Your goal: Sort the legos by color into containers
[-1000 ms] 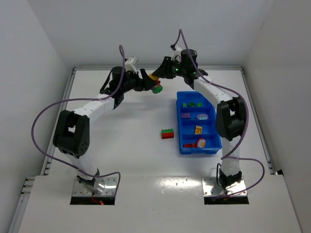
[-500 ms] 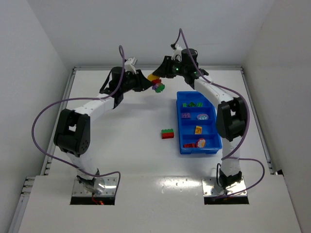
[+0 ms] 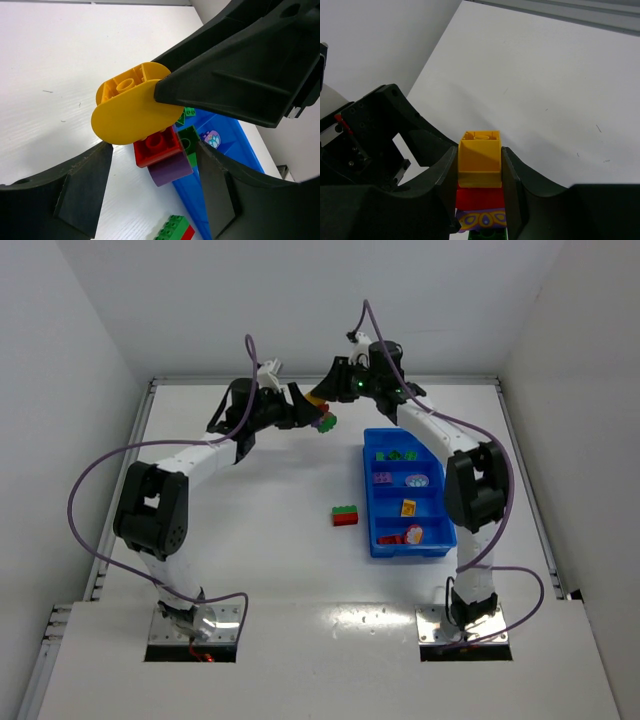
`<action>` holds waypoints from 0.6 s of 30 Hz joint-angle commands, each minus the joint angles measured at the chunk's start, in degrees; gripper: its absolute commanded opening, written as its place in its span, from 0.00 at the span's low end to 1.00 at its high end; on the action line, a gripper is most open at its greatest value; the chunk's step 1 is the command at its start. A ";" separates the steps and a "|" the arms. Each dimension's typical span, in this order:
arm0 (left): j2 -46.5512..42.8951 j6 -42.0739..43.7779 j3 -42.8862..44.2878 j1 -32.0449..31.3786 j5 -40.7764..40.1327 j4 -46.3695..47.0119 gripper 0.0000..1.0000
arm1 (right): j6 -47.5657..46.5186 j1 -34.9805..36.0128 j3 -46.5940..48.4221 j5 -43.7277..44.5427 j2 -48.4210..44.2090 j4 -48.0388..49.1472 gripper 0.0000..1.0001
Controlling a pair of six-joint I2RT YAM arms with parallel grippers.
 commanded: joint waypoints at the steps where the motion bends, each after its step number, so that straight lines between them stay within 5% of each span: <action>1: 0.00 -1.15 1.46 0.25 1.80 3.99 0.73 | -0.30 0.94 1.37 0.06 -3.89 1.72 0.00; 7: -1.06 -1.67 0.14 0.25 0.49 5.31 0.73 | -0.30 2.16 1.90 1.46 -3.89 0.67 0.00; 13: -1.06 -1.67 0.14 0.77 -0.75 5.31 0.57 | -0.83 3.30 0.67 3.21 -5.47 0.14 0.00; 18: -1.06 -2.20 0.14 0.77 -1.45 5.84 0.57 | -0.83 3.83 -1.08 4.54 -6.69 0.14 0.00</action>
